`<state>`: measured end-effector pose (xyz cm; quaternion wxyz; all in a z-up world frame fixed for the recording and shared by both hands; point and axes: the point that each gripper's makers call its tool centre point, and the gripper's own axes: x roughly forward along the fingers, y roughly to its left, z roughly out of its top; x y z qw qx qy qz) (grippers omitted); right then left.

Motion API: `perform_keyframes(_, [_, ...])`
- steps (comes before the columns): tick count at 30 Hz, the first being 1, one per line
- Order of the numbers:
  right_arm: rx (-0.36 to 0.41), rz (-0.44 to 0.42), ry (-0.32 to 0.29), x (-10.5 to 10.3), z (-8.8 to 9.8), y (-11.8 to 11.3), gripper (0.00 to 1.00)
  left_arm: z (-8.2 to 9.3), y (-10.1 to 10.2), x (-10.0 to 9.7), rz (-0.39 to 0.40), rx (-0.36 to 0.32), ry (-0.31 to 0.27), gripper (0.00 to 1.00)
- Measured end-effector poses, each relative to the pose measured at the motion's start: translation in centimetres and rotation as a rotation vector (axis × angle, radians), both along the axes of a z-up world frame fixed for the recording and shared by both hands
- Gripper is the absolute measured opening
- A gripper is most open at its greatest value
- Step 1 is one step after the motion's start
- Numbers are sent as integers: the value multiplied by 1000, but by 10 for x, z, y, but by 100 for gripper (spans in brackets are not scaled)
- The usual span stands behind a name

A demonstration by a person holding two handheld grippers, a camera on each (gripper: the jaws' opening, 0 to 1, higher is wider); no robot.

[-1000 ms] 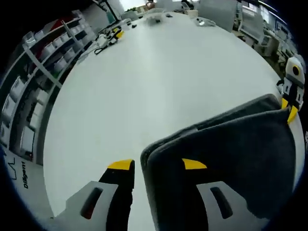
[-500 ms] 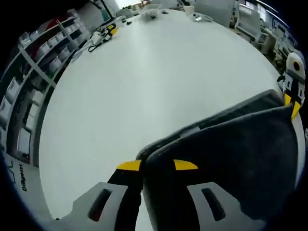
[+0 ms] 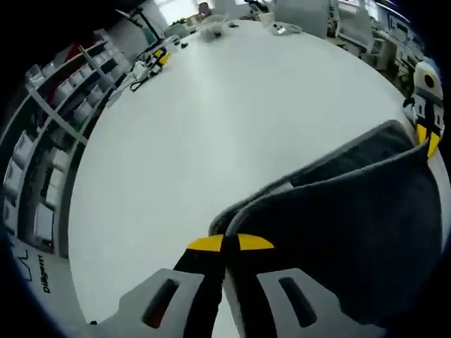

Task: Open the folded towel by lifting each exposed corner and separating the folded layers until the towel lies flat within the target outline without major curled edges

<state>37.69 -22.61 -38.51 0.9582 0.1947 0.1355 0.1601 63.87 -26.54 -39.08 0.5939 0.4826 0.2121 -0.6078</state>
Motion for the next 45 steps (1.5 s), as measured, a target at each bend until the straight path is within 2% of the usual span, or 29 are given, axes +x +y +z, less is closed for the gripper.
perform_keyframes(3, [-8, 23, -6, -1, 3, 8, 0, 8, 3, 2, 1, -24, -22, 3])
perform_keyframes(8, [-14, 32, -31, -1, 17, 14, 0, 13, 10, 1, -3, -31, -41, 3])
perform_keyframes(11, [-51, 54, -43, -1, 22, 23, 0, 16, 19, 1, -13, -30, -58, 3])
perform_keyframes(17, [-87, 89, -73, 3, 35, 41, 0, 26, 43, 4, -2, -42, -77, 3])
perform_keyframes(23, [-145, 166, -108, 8, 50, 73, 0, 37, 69, 9, 6, -59, -116, 3])
perform_keyframes(29, [-170, 214, -121, 11, 53, 97, 0, 43, 94, 11, 22, -81, -167, 2])
perform_keyframes(31, [-193, 234, -135, 11, 54, 106, 0, 47, 102, 13, 21, -81, -206, 2])
perform_keyframes(33, [-215, 262, -135, 11, 52, 116, 0, 49, 111, 14, 35, -99, -205, 2])
perform_keyframes(37, [-238, 302, -141, 12, 55, 133, 0, 49, 135, 19, 58, -88, -237, 2])
perform_keyframes(42, [-247, 335, -152, 14, 58, 151, 0, 58, 151, 24, 78, -131, -276, 2])
perform_keyframes(45, [-259, 366, -151, 14, 57, 166, 0, 58, 166, 26, 86, -123, -289, 2])
